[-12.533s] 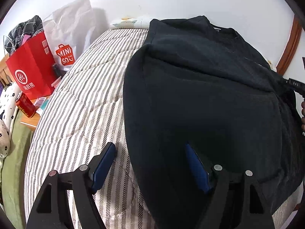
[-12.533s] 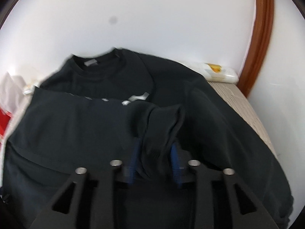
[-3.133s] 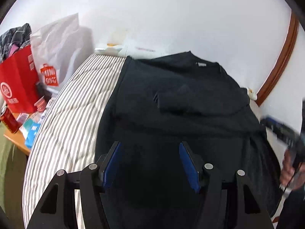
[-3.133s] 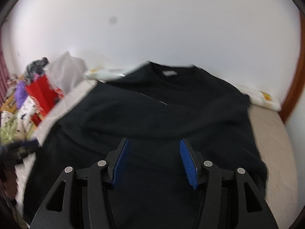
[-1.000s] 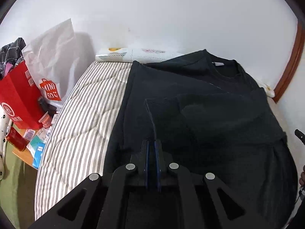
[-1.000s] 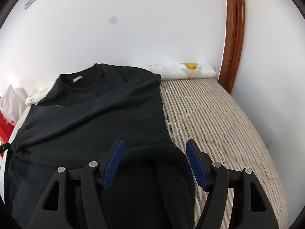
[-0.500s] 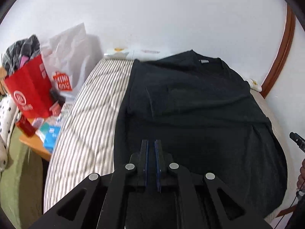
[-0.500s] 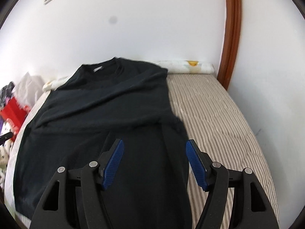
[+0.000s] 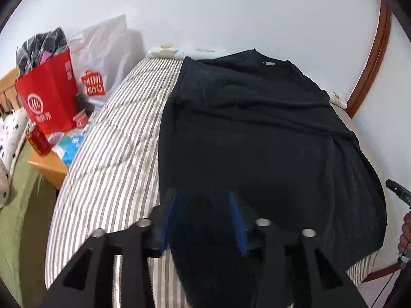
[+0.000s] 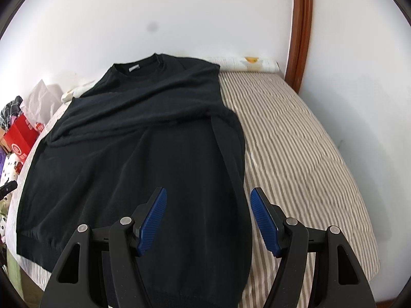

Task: Fold small clothes

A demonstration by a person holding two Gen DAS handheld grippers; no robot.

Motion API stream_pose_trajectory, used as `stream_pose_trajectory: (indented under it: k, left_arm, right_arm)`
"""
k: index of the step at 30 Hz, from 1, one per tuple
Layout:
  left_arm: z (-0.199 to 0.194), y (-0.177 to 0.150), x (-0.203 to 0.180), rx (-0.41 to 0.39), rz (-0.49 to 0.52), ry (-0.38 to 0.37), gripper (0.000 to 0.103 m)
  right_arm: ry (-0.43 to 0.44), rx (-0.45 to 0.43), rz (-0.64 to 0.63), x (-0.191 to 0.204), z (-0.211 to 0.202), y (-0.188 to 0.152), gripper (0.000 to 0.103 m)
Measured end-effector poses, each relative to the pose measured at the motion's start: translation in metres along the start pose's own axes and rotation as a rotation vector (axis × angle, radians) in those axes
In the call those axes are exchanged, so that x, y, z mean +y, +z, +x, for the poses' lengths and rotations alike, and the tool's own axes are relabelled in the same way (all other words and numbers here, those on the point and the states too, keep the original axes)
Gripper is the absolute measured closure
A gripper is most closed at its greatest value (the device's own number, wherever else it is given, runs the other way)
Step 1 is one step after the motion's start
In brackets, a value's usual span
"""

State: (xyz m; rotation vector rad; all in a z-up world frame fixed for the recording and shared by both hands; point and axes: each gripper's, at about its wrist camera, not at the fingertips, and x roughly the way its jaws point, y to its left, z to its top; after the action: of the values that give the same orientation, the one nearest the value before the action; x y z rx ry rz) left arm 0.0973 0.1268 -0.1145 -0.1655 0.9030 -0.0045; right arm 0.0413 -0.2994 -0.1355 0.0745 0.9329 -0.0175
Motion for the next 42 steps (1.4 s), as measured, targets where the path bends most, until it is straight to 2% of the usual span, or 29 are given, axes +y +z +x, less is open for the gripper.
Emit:
stream_pose_trajectory:
  k: [1, 5, 8, 14, 16, 21, 24, 28, 30, 32, 33, 35, 38, 42]
  left_arm:
    - [0.000, -0.006, 0.004, 0.000, -0.006, -0.004, 0.052]
    - [0.004, -0.027, 0.014, 0.027, -0.023, -0.013, 0.052]
    - [0.008, -0.039, 0.018, 0.048, -0.037, -0.042, 0.052]
    - [0.011, -0.053, 0.017, 0.055, -0.030, -0.048, 0.052]
    - [0.010, -0.057, 0.016, 0.036, -0.027, -0.034, 0.052]
    - [0.009, -0.060, 0.014, 0.010, -0.037, -0.019, 0.052]
    - [0.009, -0.062, 0.009, 0.017, -0.025, -0.027, 0.052]
    - [0.010, -0.064, 0.000, 0.014, 0.014, -0.002, 0.052]
    - [0.009, -0.065, -0.001, 0.010, 0.009, 0.004, 0.058]
    - [0.009, -0.065, -0.002, 0.008, -0.003, 0.018, 0.070]
    - [0.009, -0.066, -0.002, 0.007, -0.004, 0.025, 0.072]
    - [0.009, -0.066, -0.003, 0.008, 0.009, 0.040, 0.088]
    - [0.008, -0.064, 0.003, 0.024, -0.028, 0.013, 0.094]
    - [0.002, -0.064, 0.004, 0.020, -0.044, 0.017, 0.096]
  right_arm:
    - [-0.016, 0.001, -0.001, 0.000, 0.000, -0.005, 0.036]
    - [-0.043, 0.014, 0.019, -0.008, 0.003, -0.023, 0.036]
    - [-0.036, 0.031, 0.052, -0.018, 0.007, -0.034, 0.036]
    - [-0.016, 0.051, 0.100, -0.034, 0.015, -0.053, 0.036]
    - [-0.007, 0.052, 0.106, -0.036, 0.017, -0.058, 0.036]
    - [0.028, 0.073, 0.119, -0.035, 0.028, -0.063, 0.037]
    - [0.060, 0.047, 0.113, -0.028, 0.029, -0.066, 0.040]
    - [0.073, 0.023, 0.082, -0.011, 0.031, -0.065, 0.045]
    - [0.070, 0.012, 0.079, -0.003, 0.032, -0.064, 0.050]
    - [0.078, 0.007, 0.078, 0.002, 0.032, -0.064, 0.061]
    - [0.078, 0.006, 0.076, 0.003, 0.032, -0.064, 0.071]
    - [0.068, 0.003, 0.078, 0.003, 0.030, -0.065, 0.091]
    - [0.107, -0.001, 0.120, -0.008, 0.027, -0.066, 0.094]
    - [0.112, -0.009, 0.134, -0.014, 0.019, -0.067, 0.095]
